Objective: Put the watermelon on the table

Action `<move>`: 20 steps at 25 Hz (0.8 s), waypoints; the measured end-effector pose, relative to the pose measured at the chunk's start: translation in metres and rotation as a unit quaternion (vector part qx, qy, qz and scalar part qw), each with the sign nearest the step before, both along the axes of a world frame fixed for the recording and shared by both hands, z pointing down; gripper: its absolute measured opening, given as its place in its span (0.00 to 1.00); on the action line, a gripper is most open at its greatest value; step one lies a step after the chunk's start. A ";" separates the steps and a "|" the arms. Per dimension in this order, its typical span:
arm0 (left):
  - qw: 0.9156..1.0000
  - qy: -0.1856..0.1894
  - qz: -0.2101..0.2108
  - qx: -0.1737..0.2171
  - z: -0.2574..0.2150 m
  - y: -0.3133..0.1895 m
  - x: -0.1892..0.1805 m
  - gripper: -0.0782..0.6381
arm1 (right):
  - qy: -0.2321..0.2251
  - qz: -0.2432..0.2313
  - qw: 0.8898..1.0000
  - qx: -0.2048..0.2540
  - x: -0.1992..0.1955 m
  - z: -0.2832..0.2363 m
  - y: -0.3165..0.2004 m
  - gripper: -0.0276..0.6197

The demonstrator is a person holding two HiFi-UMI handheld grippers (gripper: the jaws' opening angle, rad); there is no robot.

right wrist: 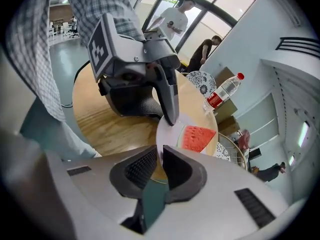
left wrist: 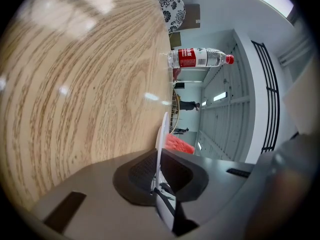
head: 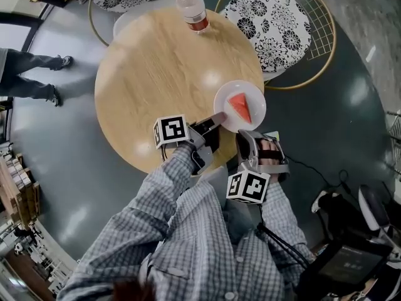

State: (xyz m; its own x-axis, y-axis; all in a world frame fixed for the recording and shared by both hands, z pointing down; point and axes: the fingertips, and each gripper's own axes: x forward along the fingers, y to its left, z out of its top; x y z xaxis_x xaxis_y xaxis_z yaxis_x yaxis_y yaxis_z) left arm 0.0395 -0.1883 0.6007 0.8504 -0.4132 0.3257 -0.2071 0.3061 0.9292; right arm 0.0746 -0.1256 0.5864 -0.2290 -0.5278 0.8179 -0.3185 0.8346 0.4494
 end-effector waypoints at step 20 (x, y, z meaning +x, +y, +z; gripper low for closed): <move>0.998 -0.039 0.008 0.039 -0.015 0.002 -0.023 0.30 | -0.011 0.012 0.999 -0.051 -0.009 0.008 0.002 0.11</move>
